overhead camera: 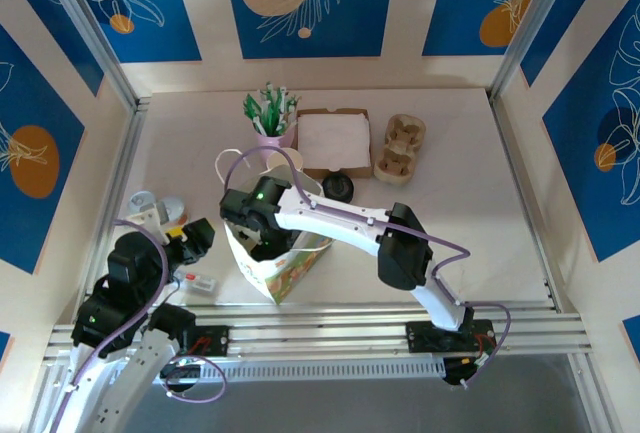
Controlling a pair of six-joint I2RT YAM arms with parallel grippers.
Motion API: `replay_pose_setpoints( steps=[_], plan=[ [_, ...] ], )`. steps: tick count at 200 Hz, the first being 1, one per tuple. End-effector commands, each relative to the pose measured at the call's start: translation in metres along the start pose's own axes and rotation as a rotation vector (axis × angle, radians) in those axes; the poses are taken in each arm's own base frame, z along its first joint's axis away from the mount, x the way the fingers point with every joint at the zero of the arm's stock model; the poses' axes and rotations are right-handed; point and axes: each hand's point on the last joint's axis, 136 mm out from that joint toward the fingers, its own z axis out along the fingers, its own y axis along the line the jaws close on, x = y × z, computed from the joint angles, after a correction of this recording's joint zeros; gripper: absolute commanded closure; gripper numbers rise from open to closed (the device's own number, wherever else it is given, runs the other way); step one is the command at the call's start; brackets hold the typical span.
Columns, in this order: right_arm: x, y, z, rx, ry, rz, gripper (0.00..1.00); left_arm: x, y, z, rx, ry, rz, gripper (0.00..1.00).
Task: Pack the takeout coffee
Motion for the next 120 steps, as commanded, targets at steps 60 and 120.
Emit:
replay_pose_setpoints(
  steps=[60,120],
  plan=[
    [0.003,-0.011,0.009,0.037,0.047,0.021,0.09,0.002,0.002,0.001,-0.016,0.014,0.018,0.24],
    [0.001,-0.013,0.001,0.040,0.022,0.026,0.02,0.002,0.003,0.001,-0.019,0.015,0.018,0.24]
  ],
)
